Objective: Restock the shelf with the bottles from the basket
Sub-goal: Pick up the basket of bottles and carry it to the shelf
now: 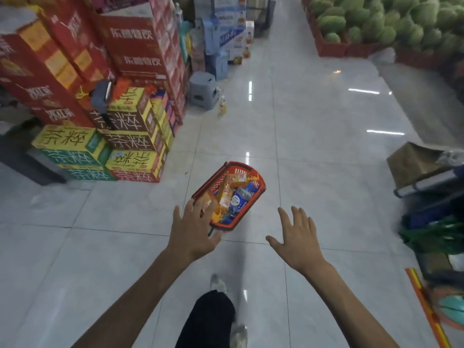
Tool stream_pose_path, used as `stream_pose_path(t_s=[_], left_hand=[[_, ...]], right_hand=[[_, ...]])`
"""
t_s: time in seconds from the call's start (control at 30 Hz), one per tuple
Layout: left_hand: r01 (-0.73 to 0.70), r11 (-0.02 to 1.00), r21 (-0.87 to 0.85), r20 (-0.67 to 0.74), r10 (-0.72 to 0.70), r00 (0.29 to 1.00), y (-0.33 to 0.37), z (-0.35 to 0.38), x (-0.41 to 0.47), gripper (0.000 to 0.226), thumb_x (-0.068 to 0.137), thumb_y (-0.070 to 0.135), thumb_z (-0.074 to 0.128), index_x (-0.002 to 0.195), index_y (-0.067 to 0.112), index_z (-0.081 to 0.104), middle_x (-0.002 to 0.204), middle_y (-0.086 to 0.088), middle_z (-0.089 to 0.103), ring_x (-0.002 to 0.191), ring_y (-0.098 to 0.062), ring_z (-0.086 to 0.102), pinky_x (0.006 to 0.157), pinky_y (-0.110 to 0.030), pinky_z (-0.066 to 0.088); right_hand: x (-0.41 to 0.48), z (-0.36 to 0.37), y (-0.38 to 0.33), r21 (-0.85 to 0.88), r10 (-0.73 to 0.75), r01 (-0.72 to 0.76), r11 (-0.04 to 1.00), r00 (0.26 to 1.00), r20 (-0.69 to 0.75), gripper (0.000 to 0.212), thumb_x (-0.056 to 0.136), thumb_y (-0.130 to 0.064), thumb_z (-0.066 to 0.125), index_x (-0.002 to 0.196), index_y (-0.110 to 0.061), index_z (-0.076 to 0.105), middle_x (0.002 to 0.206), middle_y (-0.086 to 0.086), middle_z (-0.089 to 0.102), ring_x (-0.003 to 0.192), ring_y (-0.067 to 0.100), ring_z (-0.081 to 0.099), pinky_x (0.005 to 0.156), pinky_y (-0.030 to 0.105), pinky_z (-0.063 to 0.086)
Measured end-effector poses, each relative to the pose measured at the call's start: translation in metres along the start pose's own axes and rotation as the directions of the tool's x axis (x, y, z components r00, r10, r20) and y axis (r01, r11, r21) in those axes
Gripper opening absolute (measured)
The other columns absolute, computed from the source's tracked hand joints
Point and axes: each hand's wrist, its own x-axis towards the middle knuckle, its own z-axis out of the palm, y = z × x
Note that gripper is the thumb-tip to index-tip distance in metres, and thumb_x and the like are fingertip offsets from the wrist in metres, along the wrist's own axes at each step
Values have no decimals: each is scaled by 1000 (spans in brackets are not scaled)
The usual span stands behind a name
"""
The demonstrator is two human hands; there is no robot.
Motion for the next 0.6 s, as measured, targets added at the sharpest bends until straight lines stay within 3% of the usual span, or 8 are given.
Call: stream_pose_path(t_s=[0.17, 0.33, 0.6], left_hand=[[127, 990, -58, 0, -127, 992, -9, 24, 70, 90, 90, 74, 44, 164, 28, 20, 169, -11, 25, 156, -35, 22, 121, -65, 22], [315, 942, -111, 63, -310, 949, -26, 47, 126, 93, 90, 78, 32, 165, 28, 10, 172, -10, 18, 157, -33, 18, 123, -62, 19], [555, 796, -242, 141, -537, 831, -18, 68, 170, 85, 84, 73, 52, 152, 22, 48, 152, -15, 53, 140, -37, 50, 109, -63, 42]], right_hand=[[105, -16, 7, -127, -114, 120, 985, 992, 55, 88, 97, -68, 41, 162, -23, 3, 170, 15, 3, 157, 37, -3, 127, 53, 5], [204, -40, 8, -218, -210, 237, 947, 968, 139, 88, 97, -68, 40, 162, -24, 0, 170, 15, 1, 156, 37, -5, 127, 53, 5], [325, -51, 10, -256, -400, 452, 854, 887, 232, 89, 95, -70, 41, 162, -21, 7, 168, 16, 8, 156, 38, 2, 126, 52, 7]])
